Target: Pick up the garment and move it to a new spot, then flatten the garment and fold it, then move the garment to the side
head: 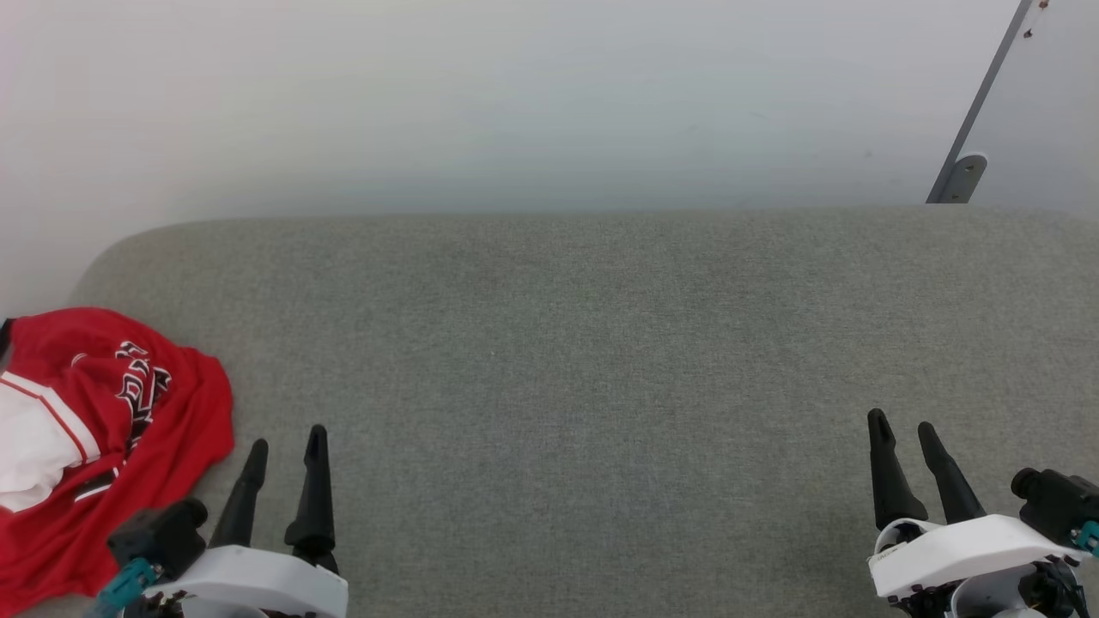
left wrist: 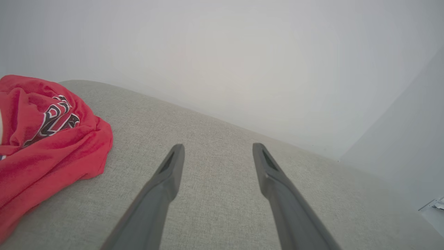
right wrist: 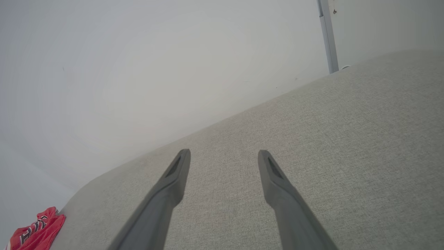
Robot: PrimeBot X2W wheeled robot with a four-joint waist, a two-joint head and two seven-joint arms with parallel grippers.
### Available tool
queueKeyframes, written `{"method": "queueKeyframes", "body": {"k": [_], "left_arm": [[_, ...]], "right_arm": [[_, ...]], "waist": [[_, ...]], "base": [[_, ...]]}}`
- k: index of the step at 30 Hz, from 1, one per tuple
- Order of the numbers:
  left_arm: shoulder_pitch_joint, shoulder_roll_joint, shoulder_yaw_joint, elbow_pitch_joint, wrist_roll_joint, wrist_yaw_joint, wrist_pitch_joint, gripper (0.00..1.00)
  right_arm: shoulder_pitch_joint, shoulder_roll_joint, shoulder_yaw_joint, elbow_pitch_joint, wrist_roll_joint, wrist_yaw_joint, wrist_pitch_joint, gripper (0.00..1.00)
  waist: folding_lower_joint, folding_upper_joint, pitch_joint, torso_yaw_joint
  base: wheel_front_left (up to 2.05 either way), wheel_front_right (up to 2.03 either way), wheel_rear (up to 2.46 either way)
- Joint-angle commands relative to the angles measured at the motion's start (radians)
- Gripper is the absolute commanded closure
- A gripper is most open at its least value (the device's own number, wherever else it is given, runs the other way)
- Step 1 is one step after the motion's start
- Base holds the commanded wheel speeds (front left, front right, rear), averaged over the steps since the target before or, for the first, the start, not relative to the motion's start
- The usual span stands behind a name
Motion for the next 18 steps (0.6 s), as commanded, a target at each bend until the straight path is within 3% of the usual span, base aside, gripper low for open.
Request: {"method": "queueKeyframes", "body": {"k": [1, 18], "left_arm": [[-0.005, 0.006, 0.002, -0.011, 0.031, -0.004, -0.010, 0.00], [0.003, 0.004, 0.004, -0.022, 0.188, -0.022, -0.045, 0.00]], "right_arm": [[-0.020, 0.000, 0.004, -0.011, -0.029, -0.001, -0.009, 0.00], [-0.024, 0.003, 0.008, -0.018, -0.163, -0.001, -0.038, 0.00]], "waist": [[0.0000, 0.0000, 0.000, 0.000], [0.0000, 0.0000, -0.001, -0.004]], "base": [[0.00, 0.00, 0.00], [0.00, 0.00, 0.00]]}}
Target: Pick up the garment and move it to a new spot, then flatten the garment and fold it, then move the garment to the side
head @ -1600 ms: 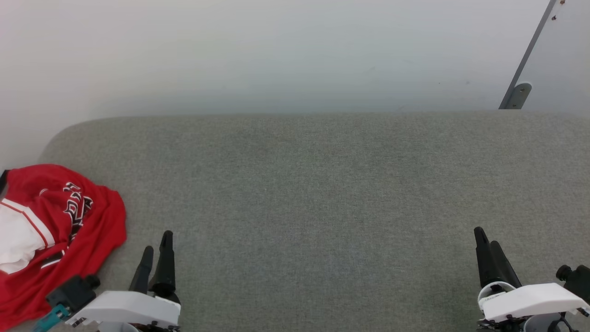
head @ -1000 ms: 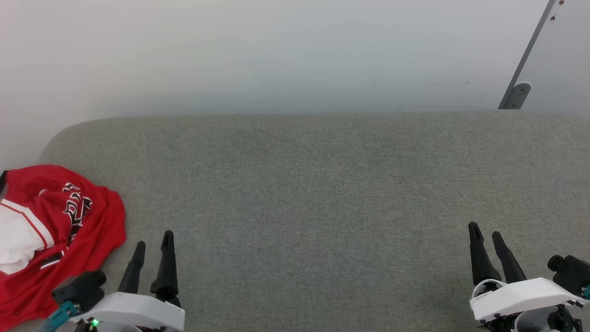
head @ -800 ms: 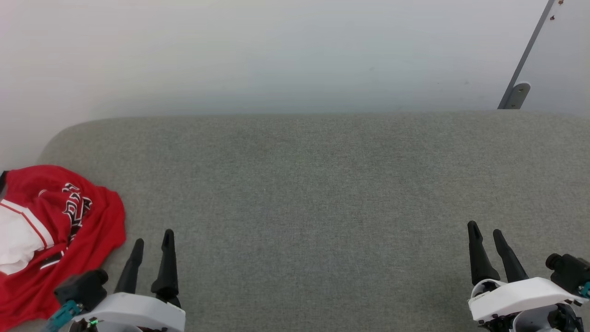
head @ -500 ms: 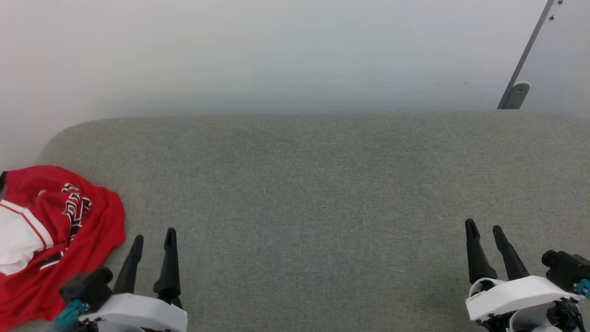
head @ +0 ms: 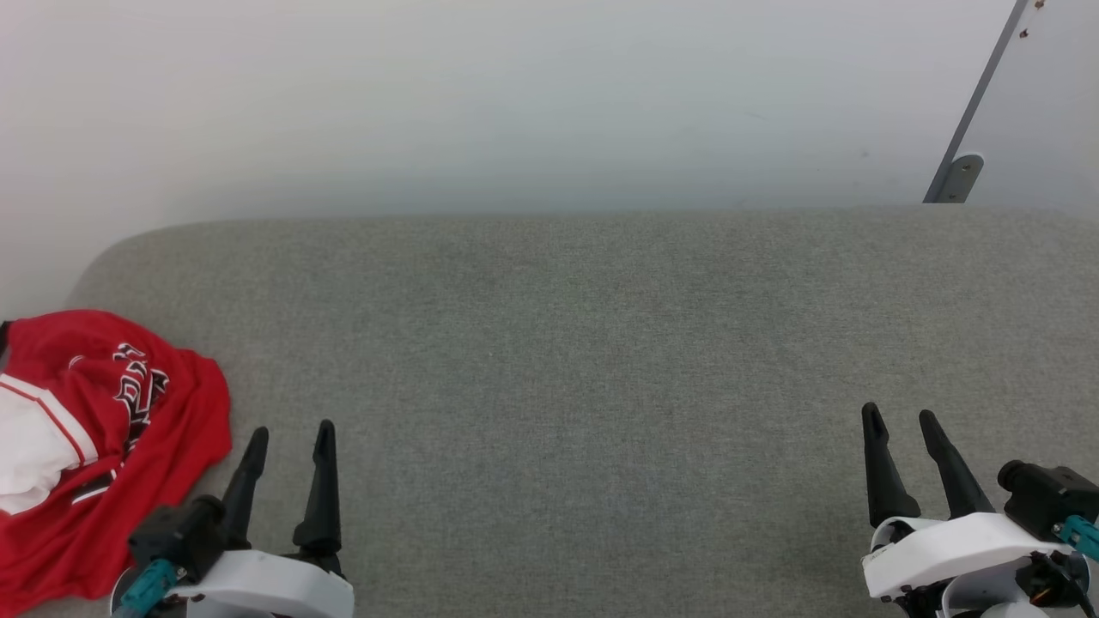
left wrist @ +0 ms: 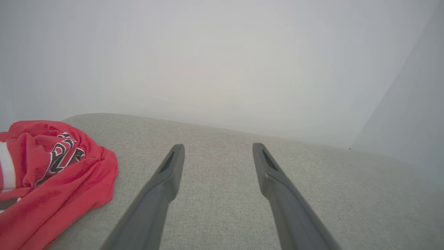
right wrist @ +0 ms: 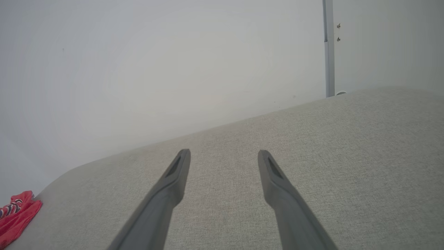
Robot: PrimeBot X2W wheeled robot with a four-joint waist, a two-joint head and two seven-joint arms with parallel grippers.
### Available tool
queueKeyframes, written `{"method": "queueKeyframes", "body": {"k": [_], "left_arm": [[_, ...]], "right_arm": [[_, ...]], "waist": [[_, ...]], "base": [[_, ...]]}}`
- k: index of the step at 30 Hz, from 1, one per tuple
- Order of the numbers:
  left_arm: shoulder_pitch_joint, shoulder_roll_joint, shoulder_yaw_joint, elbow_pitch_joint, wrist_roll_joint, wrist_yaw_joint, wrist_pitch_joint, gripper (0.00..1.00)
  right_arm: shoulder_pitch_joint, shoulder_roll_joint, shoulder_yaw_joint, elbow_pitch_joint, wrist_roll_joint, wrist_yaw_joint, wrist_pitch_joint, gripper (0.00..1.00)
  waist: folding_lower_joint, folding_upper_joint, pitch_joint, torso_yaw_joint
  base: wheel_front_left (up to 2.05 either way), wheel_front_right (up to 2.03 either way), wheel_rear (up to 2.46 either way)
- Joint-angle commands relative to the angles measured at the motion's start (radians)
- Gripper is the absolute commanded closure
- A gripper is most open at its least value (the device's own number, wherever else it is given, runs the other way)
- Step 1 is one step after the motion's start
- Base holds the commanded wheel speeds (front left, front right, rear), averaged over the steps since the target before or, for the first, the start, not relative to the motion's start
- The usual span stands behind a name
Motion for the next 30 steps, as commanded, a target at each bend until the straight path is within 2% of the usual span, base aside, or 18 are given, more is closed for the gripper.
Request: {"method": "queueKeyframes", "body": {"k": [1, 30], "left_arm": [[0.001, 0.004, 0.002, -0.007, 0.022, -0.005, -0.008, 0.00], [0.020, 0.003, -0.001, -0.024, 0.223, -0.026, -0.056, 0.00]], "right_arm": [[-0.018, 0.002, 0.005, -0.008, -0.023, -0.001, -0.008, 0.00], [-0.008, 0.004, 0.000, -0.025, -0.206, -0.001, -0.050, 0.00]], "waist": [[0.0000, 0.0000, 0.000, 0.000], [0.0000, 0.0000, -0.007, -0.003]], "base": [[0.00, 0.00, 0.00], [0.00, 0.00, 0.00]]}}
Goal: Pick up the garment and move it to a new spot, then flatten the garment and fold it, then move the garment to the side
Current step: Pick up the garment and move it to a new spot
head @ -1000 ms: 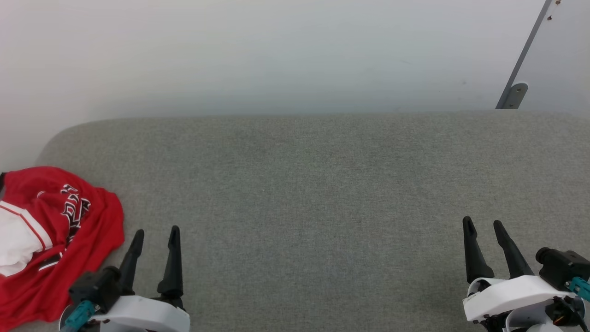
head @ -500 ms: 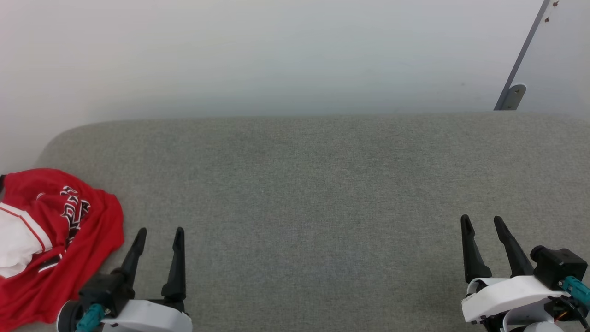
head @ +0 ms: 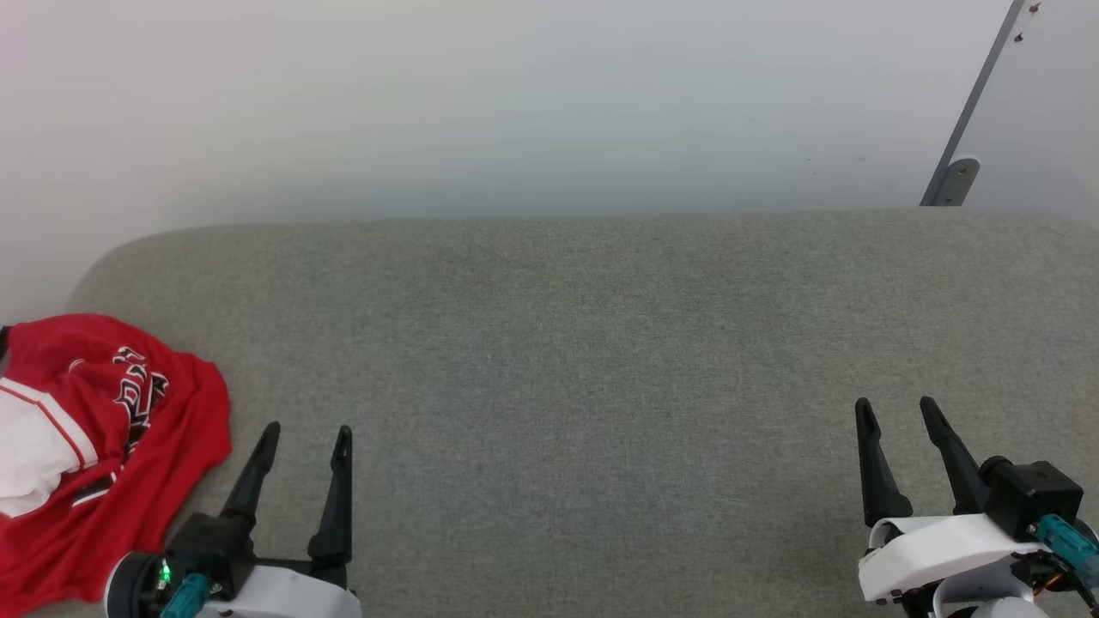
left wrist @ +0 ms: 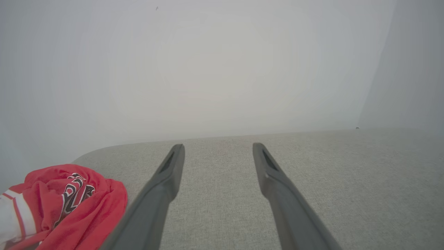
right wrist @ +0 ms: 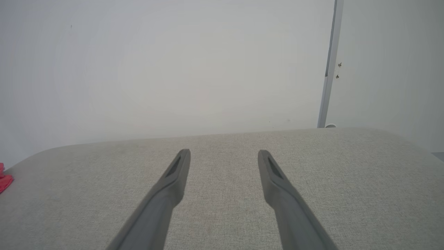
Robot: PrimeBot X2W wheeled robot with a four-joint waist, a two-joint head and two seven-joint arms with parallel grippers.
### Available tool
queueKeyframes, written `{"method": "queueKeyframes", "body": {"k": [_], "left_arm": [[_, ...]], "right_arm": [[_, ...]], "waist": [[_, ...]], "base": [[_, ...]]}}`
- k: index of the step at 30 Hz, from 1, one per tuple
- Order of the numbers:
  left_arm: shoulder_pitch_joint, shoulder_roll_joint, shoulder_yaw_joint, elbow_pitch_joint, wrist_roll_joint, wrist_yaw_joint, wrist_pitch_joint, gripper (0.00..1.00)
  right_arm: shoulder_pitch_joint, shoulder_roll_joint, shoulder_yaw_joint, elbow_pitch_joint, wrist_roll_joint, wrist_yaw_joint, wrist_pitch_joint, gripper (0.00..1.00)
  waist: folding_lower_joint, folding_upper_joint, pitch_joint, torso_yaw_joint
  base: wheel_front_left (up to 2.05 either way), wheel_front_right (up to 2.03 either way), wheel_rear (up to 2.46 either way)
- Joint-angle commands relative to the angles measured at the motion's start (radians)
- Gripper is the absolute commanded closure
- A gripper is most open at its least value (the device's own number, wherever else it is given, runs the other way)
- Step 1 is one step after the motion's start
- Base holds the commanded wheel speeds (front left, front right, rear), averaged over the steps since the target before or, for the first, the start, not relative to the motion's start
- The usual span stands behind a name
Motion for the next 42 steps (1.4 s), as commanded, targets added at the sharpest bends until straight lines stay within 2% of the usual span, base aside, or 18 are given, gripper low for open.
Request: {"method": "queueKeyframes", "body": {"k": [1, 10, 16, 29, 42], "left_arm": [[0.004, 0.001, 0.002, -0.004, 0.003, -0.006, 0.000, 0.00], [0.003, -0.008, 0.007, -0.004, -0.006, -0.008, 0.000, 0.00], [-0.007, -0.010, 0.025, 0.003, -0.017, 0.005, 0.000, 0.00], [0.004, 0.003, 0.085, -0.010, -0.043, 0.064, 0.020, 0.00], [0.050, 0.023, 0.105, -0.089, -0.056, 0.096, 0.077, 0.00]], "right_arm": [[-0.007, 0.003, 0.001, -0.004, 0.001, -0.001, -0.006, 0.00], [-0.003, 0.004, -0.002, -0.008, 0.006, -0.001, -0.007, 0.00], [-0.001, 0.004, 0.016, -0.012, 0.017, -0.001, -0.001, 0.00], [-0.020, -0.005, 0.097, 0.010, 0.050, -0.001, 0.011, 0.00], [-0.024, -0.010, 0.152, 0.044, 0.084, -0.001, -0.006, 0.00]], "waist": [[0.0000, 0.0000, 0.000, 0.000], [0.0000, 0.0000, -0.001, 0.013], [0.0000, 0.0000, -0.009, 0.059], [0.0000, 0.0000, -0.057, 0.252], [0.0000, 0.0000, -0.099, 0.427]], "base": [[0.00, 0.00, 0.00], [0.00, 0.00, 0.00], [0.00, 0.00, 0.00], [0.00, 0.00, 0.00], [0.00, 0.00, 0.00]]}}
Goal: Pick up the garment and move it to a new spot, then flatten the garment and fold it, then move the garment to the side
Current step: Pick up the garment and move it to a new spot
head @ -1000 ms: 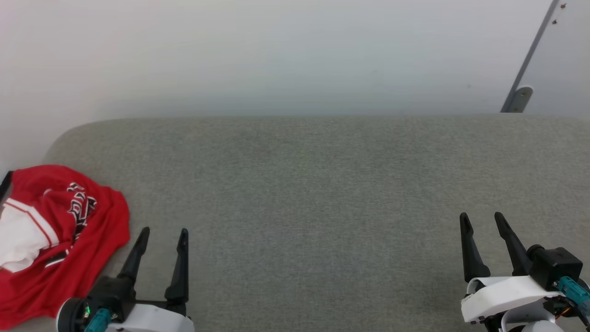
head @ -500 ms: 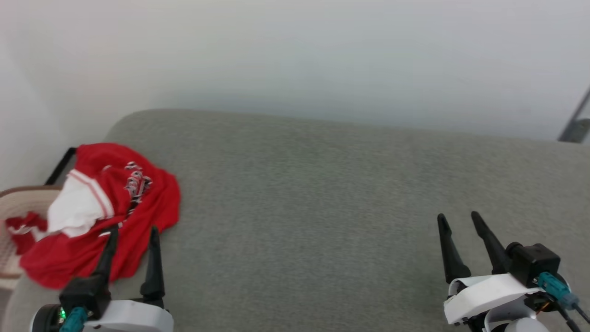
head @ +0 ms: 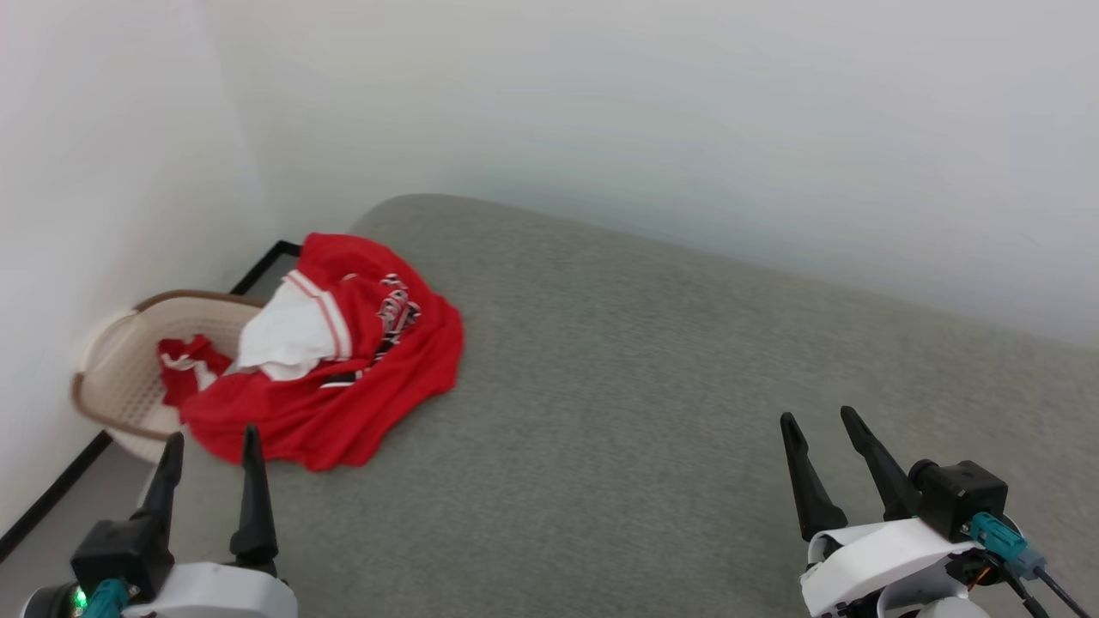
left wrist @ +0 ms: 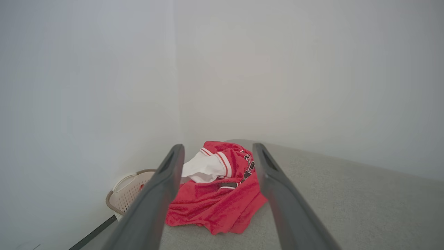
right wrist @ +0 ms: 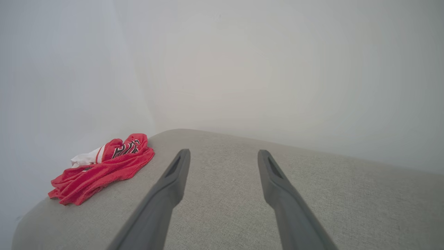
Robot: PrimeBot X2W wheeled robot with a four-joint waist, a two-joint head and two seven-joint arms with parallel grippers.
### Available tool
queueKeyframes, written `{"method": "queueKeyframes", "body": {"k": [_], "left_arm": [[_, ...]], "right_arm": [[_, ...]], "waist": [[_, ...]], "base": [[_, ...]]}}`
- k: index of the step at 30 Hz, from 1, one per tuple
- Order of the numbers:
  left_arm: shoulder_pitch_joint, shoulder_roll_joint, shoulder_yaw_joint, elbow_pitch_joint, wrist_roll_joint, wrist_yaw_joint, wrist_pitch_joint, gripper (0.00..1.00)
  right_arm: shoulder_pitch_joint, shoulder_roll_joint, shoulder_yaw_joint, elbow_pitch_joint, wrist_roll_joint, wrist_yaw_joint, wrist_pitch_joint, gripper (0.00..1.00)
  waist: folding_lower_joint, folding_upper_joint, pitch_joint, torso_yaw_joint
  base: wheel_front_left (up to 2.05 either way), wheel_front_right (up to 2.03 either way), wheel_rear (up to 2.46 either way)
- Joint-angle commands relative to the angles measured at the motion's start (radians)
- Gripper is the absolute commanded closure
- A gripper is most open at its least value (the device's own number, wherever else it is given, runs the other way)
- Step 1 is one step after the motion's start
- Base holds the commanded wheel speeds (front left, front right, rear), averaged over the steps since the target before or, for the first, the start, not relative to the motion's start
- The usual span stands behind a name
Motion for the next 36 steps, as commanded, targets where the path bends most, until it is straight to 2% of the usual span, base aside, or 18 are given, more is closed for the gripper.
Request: {"method": "queueKeyframes", "body": {"k": [1, 10, 19, 28, 36], "left_arm": [[0.010, 0.004, -0.001, -0.009, -0.004, 0.005, 0.006, 0.00], [0.007, 0.009, -0.003, -0.025, -0.022, 0.003, 0.027, 0.00], [-0.086, 0.052, -0.010, 0.005, -0.080, -0.052, 0.123, 0.00], [-0.306, 0.152, 0.015, 0.109, -0.185, -0.109, 0.244, 0.00], [-0.540, 0.261, 0.006, 0.318, -0.307, -0.136, 0.338, 0.00]], "right_arm": [[-0.004, -0.004, 0.001, 0.005, 0.004, -0.001, -0.007, 0.00], [-0.013, -0.006, 0.011, 0.017, 0.010, -0.001, -0.015, 0.00], [-0.035, -0.017, 0.003, 0.000, -0.004, -0.001, -0.001, 0.00], [-0.103, -0.034, -0.005, -0.061, -0.047, -0.001, 0.042, 0.00], [-0.164, -0.041, -0.012, -0.123, -0.081, -0.001, 0.073, 0.00]], "waist": [[0.0000, 0.0000, -0.025, 0.065], [0.0000, 0.0000, -0.017, 0.089], [0.0000, 0.0000, 0.048, 0.044], [0.0000, 0.0000, 0.209, -0.045], [0.0000, 0.0000, 0.362, -0.123]], "base": [[0.00, 0.00, 0.00], [0.00, 0.00, 0.00], [0.00, 0.00, 0.00], [0.00, 0.00, 0.00], [0.00, 0.00, 0.00]]}}
